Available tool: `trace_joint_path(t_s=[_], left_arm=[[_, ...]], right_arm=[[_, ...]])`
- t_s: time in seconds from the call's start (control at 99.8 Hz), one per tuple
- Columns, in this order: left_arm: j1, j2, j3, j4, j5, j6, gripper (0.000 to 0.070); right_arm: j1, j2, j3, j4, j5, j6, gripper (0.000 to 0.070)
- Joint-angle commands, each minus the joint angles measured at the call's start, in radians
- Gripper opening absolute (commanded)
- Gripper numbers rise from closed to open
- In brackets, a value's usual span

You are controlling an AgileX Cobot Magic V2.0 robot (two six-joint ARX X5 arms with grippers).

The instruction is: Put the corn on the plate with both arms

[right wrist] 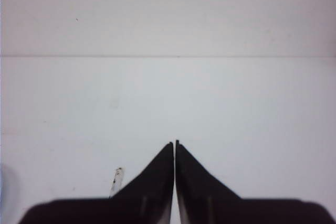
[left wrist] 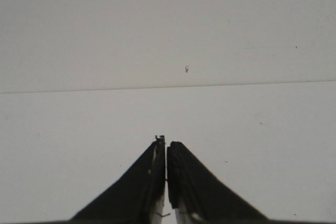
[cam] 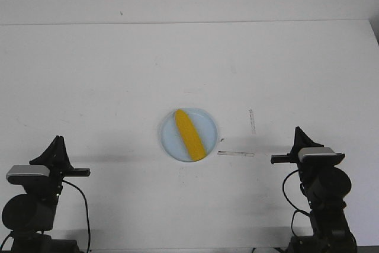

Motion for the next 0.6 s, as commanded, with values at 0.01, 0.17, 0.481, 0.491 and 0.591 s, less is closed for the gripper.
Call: trace_joint_path(t_s=[0.01, 0.17, 0.481, 0.491, 0.591], left_arm=[[0.001, -0.001, 0.002, 0.012, -0.001, 0.002, 0.0001], [0.001, -0.001, 0.002, 0.012, -0.001, 0.003, 0.0001], [0.001, -0.001, 0.002, 0.012, -0.001, 0.003, 0.0001], [0.001, -0.001, 0.002, 0.012, -0.001, 0.003, 0.0001], [0.001, -0.001, 0.002, 0.012, -0.001, 0.002, 0.0001]], right_arm=[[0.001, -0.058, -0.008, -0.002, 0.003, 0.000, 0.0003], [0.001, -0.181, -0.009, -0.034, 0.002, 0.000, 0.0003], [0.001, -0.346, -0.009, -0.034, 0.003, 0.000, 0.0003], [0.001, -0.349, -0.009, -0.033, 0.003, 0.000, 0.0003], [0.001, -0.366, -0.009, -0.031, 0.004, 0.000, 0.0003]])
